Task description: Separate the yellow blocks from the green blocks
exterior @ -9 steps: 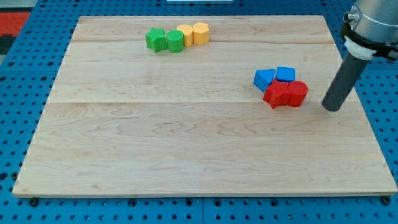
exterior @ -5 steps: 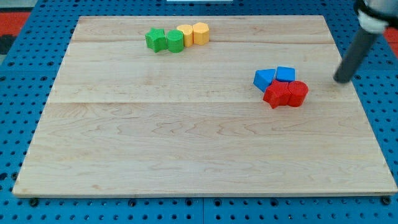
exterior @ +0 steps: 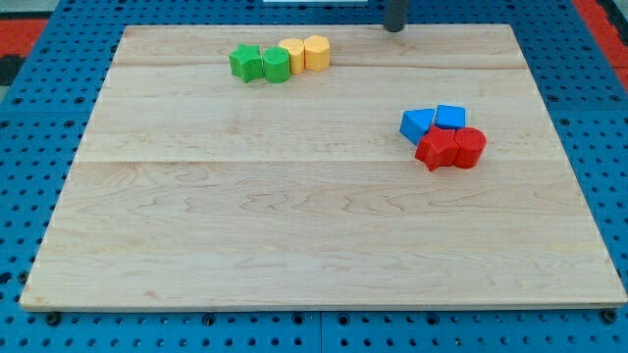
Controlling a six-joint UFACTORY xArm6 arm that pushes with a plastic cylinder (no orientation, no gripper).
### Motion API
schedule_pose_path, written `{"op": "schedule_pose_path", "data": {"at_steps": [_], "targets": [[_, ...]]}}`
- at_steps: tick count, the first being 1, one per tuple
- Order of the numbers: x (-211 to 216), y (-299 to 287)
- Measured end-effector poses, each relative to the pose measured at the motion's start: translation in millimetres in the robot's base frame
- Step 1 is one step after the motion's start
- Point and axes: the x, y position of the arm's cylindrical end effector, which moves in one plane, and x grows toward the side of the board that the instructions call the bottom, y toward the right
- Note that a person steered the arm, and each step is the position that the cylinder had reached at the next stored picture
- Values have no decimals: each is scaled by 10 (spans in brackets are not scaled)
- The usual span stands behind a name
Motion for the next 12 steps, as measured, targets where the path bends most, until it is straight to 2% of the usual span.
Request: {"op": "schedule_pose_path", "data": {"at_steps": [1, 3, 5, 6, 7, 9, 10, 11, 12], "targets": [[5, -695], [444, -906], [320, -1067], [288, -1471], [673, -1363], [964, -987], [1142, -1074], [1168, -721], [1367, -557]]}}
